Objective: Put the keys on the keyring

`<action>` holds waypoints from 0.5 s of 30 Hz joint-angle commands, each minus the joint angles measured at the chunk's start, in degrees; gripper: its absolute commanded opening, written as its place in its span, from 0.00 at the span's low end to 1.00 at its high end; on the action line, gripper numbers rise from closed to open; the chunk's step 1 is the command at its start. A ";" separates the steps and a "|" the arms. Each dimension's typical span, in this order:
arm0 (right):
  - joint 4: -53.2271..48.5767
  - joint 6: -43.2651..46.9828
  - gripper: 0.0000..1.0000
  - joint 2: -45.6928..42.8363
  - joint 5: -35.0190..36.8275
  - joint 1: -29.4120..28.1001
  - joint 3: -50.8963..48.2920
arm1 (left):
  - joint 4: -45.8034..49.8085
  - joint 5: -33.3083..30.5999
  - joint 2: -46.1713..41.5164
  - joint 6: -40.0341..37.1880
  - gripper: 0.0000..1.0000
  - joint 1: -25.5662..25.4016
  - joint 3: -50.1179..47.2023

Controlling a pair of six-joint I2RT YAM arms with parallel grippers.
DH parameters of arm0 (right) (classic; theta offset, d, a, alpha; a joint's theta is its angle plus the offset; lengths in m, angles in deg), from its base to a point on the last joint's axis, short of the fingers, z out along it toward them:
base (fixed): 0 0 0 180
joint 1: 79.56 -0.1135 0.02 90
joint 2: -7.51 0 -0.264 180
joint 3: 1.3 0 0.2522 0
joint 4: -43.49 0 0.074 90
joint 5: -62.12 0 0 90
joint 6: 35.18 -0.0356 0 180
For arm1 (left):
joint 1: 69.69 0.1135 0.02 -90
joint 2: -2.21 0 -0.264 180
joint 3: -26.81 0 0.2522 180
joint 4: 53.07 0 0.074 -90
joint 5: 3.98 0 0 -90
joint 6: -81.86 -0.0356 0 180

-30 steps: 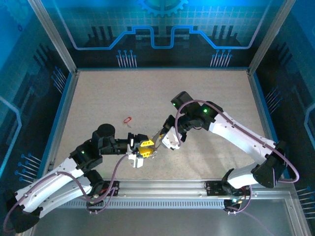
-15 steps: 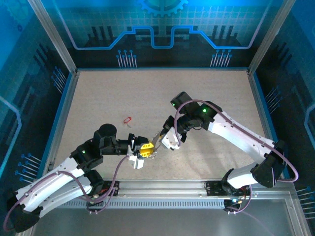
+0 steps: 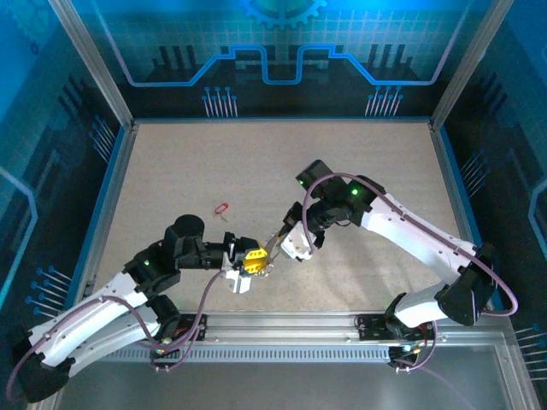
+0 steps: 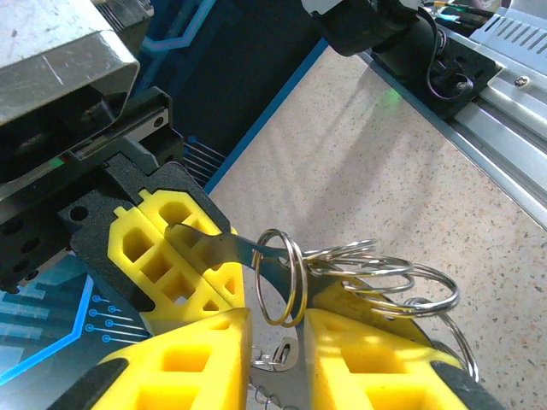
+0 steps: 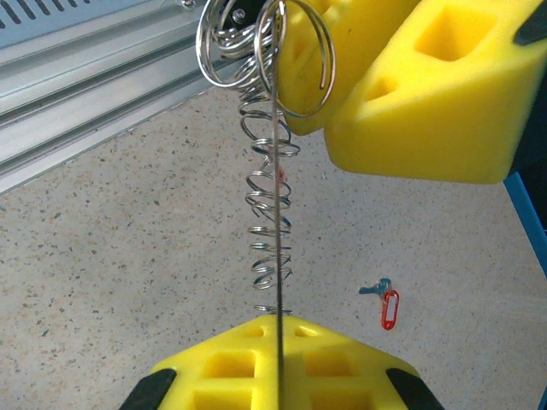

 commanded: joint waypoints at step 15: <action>-2.41 -0.23 0.00 -0.04 -2.48 1.51 1.78 | -2.69 1.84 0.45 -1.49 0.23 -0.51 0.71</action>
